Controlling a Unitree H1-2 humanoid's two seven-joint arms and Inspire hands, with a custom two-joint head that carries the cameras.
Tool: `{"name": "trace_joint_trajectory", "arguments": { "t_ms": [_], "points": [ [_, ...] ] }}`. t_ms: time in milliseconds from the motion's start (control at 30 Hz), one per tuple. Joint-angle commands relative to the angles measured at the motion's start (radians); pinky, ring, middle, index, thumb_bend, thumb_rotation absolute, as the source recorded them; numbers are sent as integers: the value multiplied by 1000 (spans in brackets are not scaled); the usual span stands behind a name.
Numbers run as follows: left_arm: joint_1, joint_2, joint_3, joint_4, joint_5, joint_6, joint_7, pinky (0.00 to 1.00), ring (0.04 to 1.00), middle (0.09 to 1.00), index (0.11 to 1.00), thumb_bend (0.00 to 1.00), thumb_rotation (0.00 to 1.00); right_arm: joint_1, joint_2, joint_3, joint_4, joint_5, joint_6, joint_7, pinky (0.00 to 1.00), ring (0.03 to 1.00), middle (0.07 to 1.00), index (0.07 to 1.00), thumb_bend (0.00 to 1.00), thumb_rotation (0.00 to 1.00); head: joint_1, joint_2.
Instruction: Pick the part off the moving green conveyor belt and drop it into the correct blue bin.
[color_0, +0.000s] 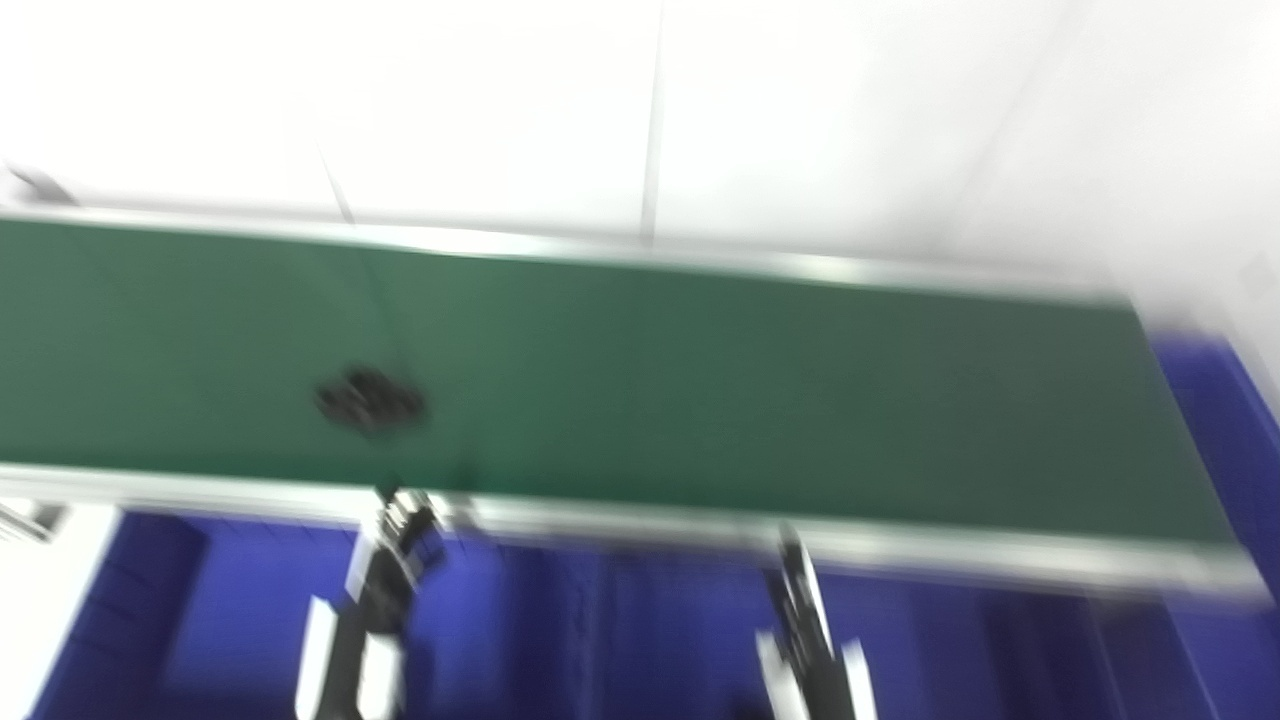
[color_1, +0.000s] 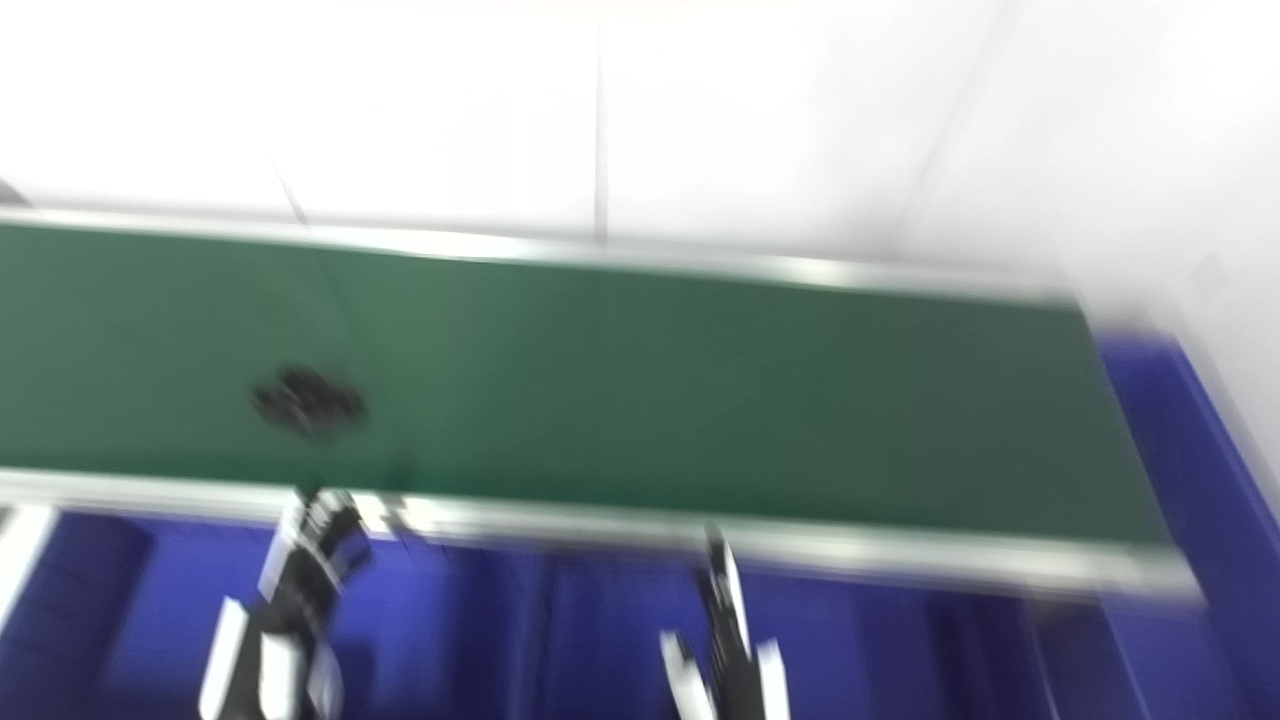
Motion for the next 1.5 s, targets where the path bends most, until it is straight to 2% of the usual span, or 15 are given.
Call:
{"name": "trace_joint_trajectory", "arguments": {
  "t_ms": [0,133,233,533,633,767,833,867,900,1000,1067,1133,1200,1333,1467],
  "points": [
    [9,-16,-16,4,21,-70,5,825,897,916,971,862,1000,8,-16,-1,-13,20,-59,3,972,964,1000,1000,746,916,19,-13],
    [-5,-31,-20,59,44,-97,20,811,892,906,958,870,1000,-11,-39,-7,17,35,-59,-3,970,968,1000,1000,737,906,38,-57],
    [-14,-42,-23,76,69,-102,32,785,872,896,933,843,1000,-24,-52,-7,32,42,-59,-6,954,964,1000,1000,705,908,45,-56],
    [10,-56,-41,-9,83,-53,38,744,858,883,918,847,1000,8,-46,-24,-47,26,-54,14,912,933,990,1000,712,856,37,43],
    [21,-51,-44,-42,85,-35,34,746,862,888,924,847,1000,28,-25,-47,-89,-70,-50,-19,824,867,950,1000,660,821,37,73],
    [21,-46,-42,-73,77,-4,29,756,870,896,933,866,1000,48,8,-86,-155,-188,-44,-61,735,759,834,963,671,984,20,116],
    [20,-46,-40,-92,70,17,27,768,880,900,933,895,1000,55,13,-106,-229,-236,-21,-60,717,750,814,953,614,973,8,143],
    [21,-47,-38,-109,67,36,27,769,880,900,933,897,1000,51,12,-118,-274,-258,-4,-52,716,750,813,952,610,972,-11,182],
    [21,-48,-37,-122,65,51,27,772,883,900,932,913,1000,49,11,-126,-305,-272,8,-45,703,744,808,930,616,925,-11,182],
    [20,-42,-33,-167,37,103,18,794,893,906,939,953,995,1,-3,-147,-407,-340,58,8,672,736,791,877,635,811,-58,233],
    [21,-37,-31,-192,20,125,12,811,899,910,948,962,991,-42,-18,-155,-473,-399,112,68,612,711,783,841,742,777,-75,249],
    [24,-30,-29,-206,7,131,9,819,900,912,952,953,981,-92,-36,-159,-537,-450,179,147,579,693,777,830,781,723,-91,254],
    [27,-21,-29,-211,4,127,9,826,901,910,958,915,985,-148,-45,-163,-586,-511,245,224,548,678,766,812,874,580,-96,253],
    [31,-15,-33,-210,0,114,14,830,903,905,960,864,988,-247,-51,-162,-615,-620,325,322,503,639,732,788,975,431,-91,257],
    [37,-11,-36,-217,-11,115,8,839,905,903,962,860,986,-330,-61,-155,-584,-687,372,390,487,610,713,777,981,414,-92,255]
  ]
}}
